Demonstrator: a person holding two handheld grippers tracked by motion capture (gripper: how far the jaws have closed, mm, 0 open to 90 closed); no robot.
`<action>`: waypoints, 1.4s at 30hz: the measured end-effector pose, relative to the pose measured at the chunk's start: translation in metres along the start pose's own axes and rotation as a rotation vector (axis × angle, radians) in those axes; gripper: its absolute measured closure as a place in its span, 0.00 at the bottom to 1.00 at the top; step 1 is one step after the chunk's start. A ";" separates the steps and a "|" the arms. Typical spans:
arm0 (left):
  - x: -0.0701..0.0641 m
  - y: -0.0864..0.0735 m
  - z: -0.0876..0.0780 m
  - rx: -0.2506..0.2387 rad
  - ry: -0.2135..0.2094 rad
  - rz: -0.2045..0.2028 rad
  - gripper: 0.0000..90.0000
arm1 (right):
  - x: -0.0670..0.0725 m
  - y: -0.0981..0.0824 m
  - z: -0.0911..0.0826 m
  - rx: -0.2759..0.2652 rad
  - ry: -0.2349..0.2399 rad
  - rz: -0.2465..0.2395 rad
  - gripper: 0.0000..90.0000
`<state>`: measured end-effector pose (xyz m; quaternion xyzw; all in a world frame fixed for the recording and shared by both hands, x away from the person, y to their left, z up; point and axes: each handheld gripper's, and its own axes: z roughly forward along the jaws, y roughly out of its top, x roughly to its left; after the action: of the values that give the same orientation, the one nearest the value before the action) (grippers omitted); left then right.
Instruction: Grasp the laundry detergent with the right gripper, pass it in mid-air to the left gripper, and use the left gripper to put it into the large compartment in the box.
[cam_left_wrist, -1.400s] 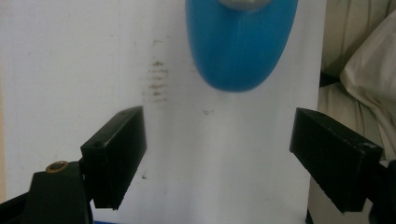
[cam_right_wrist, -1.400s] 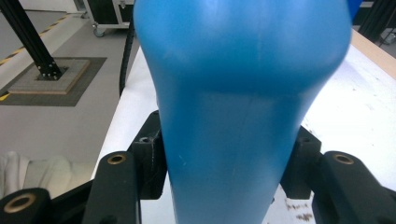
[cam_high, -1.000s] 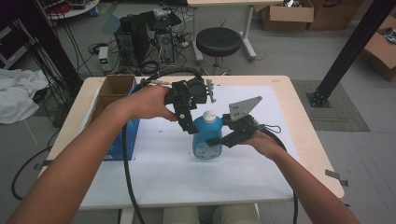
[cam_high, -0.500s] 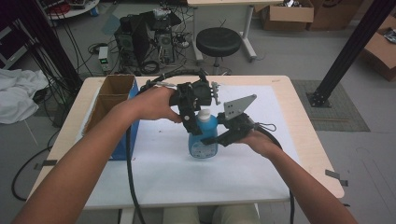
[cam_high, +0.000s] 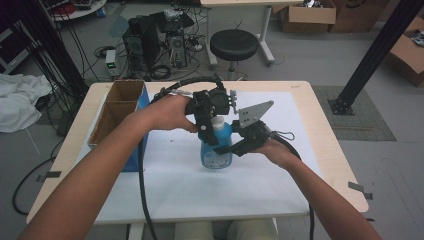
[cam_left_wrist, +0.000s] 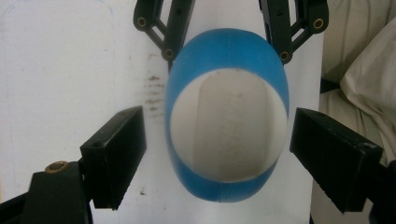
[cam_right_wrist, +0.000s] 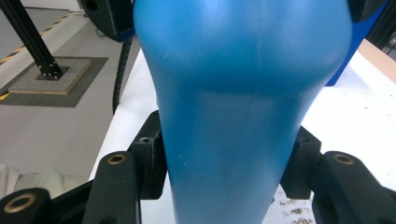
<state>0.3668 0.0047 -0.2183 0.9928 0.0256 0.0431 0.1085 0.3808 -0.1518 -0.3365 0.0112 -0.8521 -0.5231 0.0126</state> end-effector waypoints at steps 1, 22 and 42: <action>0.000 0.000 0.000 0.000 0.000 0.000 0.21 | 0.000 0.000 0.000 0.000 0.000 0.000 0.50; 0.000 0.002 0.012 0.005 -0.008 0.002 0.24 | 0.000 0.001 0.002 0.001 0.004 0.004 0.50; -0.001 0.001 0.011 -0.004 -0.012 0.012 0.31 | 0.001 0.001 0.004 0.001 0.008 0.007 0.50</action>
<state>0.3672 0.0010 -0.2287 0.9930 0.0191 0.0381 0.1103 0.3797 -0.1479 -0.3370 0.0104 -0.8525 -0.5224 0.0180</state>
